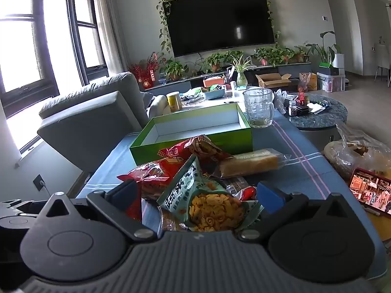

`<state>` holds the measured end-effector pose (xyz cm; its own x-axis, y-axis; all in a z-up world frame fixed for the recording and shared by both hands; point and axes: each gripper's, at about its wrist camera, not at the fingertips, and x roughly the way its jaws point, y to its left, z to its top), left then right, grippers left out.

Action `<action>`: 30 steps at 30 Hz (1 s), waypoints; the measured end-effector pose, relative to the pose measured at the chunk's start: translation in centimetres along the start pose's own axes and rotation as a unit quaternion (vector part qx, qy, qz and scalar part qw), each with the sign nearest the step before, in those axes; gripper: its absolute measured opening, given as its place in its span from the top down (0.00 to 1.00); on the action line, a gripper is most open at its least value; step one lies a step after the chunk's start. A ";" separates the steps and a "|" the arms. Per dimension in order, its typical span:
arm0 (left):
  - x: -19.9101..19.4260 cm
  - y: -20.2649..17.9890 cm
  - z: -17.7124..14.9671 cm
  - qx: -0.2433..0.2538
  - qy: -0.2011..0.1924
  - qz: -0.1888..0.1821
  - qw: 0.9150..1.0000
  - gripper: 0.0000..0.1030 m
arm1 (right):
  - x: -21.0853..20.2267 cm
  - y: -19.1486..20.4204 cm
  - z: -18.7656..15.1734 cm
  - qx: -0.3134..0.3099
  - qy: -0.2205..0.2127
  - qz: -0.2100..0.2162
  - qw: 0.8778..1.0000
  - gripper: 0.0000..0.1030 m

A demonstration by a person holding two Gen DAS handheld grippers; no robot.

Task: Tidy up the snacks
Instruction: 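Approach the red-and-yellow striped chip bag with the left tool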

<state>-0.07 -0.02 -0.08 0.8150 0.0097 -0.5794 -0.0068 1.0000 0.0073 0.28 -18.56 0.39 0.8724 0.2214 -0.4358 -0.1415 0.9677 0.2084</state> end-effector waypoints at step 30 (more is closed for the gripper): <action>0.9 0.0 -0.6 0.001 0.026 -0.010 1.000 0.09 | 0.1 -0.3 -0.3 0.007 0.006 -0.002 1.000 0.25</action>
<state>0.31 0.04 -1.14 0.7843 -0.0095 -0.6203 0.0104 0.9999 -0.0022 0.27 -18.78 0.07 0.8672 0.2188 -0.4473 -0.1310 0.9669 0.2189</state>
